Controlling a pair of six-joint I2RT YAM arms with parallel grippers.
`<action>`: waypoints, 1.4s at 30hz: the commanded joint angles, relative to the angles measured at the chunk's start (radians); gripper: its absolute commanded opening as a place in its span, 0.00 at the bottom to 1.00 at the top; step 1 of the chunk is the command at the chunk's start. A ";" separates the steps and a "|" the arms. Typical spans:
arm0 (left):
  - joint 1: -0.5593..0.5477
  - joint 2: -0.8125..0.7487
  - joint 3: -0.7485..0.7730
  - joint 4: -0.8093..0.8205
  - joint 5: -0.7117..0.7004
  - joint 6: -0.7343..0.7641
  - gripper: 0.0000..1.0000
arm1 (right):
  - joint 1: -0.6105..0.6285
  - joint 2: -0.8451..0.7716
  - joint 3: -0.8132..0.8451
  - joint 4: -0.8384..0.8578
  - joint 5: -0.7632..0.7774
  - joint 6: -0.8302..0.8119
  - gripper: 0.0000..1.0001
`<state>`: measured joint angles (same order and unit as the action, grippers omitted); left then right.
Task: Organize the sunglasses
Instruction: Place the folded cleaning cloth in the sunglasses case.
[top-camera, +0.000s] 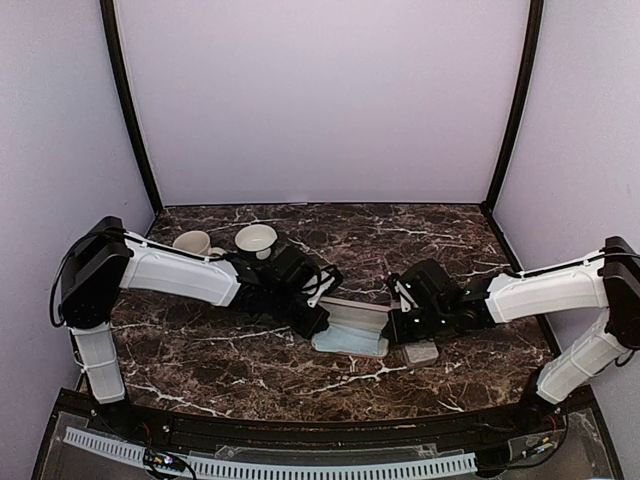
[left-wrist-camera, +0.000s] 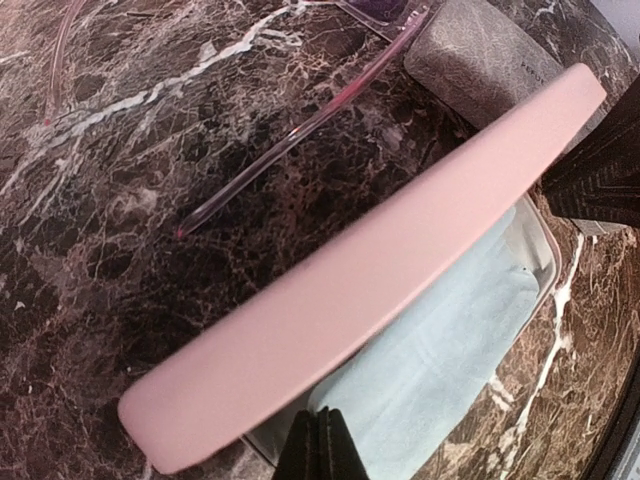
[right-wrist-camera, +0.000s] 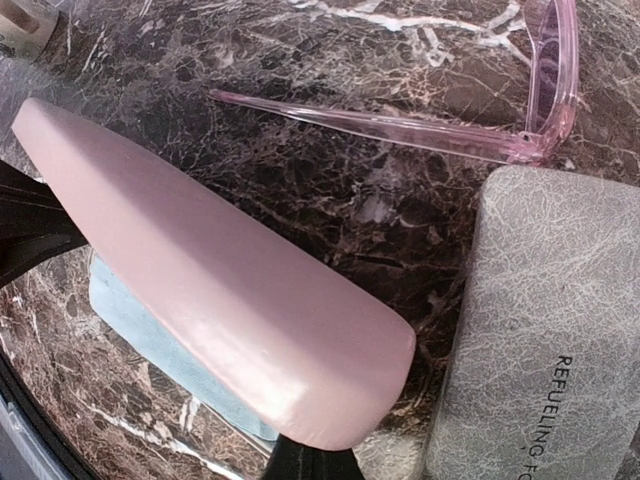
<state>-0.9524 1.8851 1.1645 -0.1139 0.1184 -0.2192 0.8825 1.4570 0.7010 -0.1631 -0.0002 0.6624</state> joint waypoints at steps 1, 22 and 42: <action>0.010 0.012 0.030 -0.021 -0.006 0.021 0.00 | -0.010 0.010 0.026 -0.008 0.019 -0.015 0.00; 0.010 0.044 0.041 -0.002 0.024 0.024 0.00 | -0.010 -0.003 0.027 -0.012 0.000 -0.030 0.00; 0.010 0.052 0.060 -0.002 -0.040 0.055 0.05 | -0.010 -0.001 0.036 -0.006 -0.019 -0.041 0.00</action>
<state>-0.9451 1.9495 1.2026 -0.1051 0.1078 -0.1818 0.8822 1.4677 0.7090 -0.1837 -0.0116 0.6292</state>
